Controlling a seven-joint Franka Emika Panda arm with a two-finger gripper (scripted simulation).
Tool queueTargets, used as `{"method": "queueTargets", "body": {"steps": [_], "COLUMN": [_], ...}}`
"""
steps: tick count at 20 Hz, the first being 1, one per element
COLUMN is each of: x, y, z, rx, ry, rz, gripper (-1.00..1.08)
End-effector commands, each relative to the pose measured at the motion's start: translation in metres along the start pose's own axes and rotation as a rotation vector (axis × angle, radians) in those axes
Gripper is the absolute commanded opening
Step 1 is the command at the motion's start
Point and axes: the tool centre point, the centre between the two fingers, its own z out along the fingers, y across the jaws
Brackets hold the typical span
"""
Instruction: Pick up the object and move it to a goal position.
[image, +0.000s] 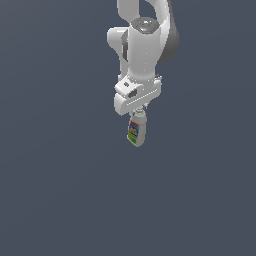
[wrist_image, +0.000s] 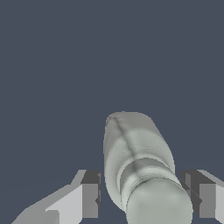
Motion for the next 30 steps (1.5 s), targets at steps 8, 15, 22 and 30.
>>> {"method": "queueTargets", "body": {"steps": [8, 15, 22, 30], "x": [-0.011, -0.044, -0.083, -0.101], "y": [0.013, 0.054, 0.103, 0.128], "z": [-0.003, -0.010, -0.019, -0.023], "rx": [0.000, 0.001, 0.001, 0.001], "ry": [0.000, -0.001, -0.002, -0.003], "rz": [0.000, 0.000, 0.001, 0.001], "gripper": [-1.00, -1.00, -1.00, -1.00]}}
